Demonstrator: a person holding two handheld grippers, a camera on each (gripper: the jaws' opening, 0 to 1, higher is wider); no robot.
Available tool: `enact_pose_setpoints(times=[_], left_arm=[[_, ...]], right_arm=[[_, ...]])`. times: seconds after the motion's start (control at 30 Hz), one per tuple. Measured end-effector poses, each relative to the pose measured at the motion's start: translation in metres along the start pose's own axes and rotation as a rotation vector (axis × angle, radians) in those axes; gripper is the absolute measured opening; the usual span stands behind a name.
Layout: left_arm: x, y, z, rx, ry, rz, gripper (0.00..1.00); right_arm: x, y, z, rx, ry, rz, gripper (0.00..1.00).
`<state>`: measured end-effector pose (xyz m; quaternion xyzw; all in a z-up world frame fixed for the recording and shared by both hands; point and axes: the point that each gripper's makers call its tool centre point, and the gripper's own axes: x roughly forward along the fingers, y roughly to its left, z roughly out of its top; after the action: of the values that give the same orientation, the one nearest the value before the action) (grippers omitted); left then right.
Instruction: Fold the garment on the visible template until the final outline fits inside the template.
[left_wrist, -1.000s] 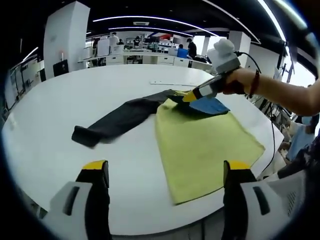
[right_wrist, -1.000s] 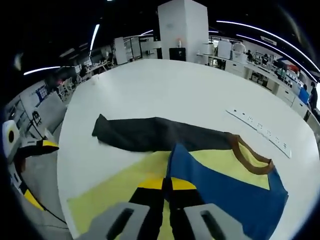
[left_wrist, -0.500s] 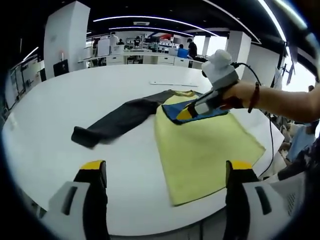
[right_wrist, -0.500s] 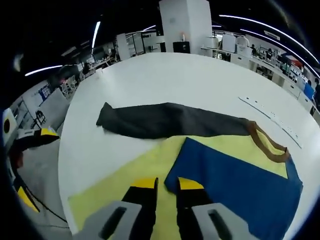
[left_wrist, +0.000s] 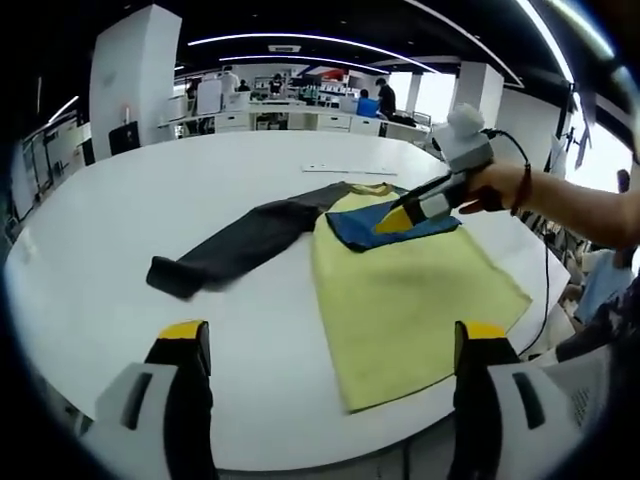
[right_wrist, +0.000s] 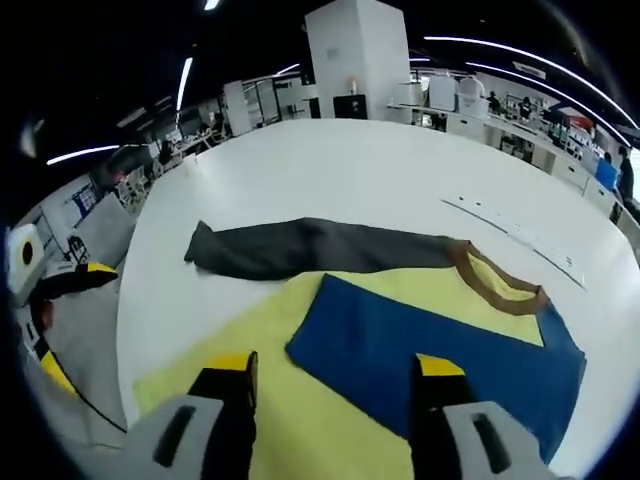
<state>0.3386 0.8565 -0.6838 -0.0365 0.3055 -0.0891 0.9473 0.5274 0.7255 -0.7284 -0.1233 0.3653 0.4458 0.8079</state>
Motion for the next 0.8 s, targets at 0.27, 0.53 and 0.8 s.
enact_pose_setpoints(times=[0.27,0.53,0.8], left_arm=[[0.001,-0.004,0.003,0.011,-0.006,-0.007,0.99],[0.001,-0.007,0.004,0.014,-0.004,-0.012,0.99],[0.004,-0.011,0.005,0.025,0.0,-0.02,0.99]], right_arm=[[-0.035,-0.038,-0.02,0.087,-0.039,-0.04,0.62],[-0.076,-0.085,-0.057,0.141,-0.046,-0.105,0.6],[-0.107,-0.122,-0.095,0.19,-0.044,-0.156,0.49]])
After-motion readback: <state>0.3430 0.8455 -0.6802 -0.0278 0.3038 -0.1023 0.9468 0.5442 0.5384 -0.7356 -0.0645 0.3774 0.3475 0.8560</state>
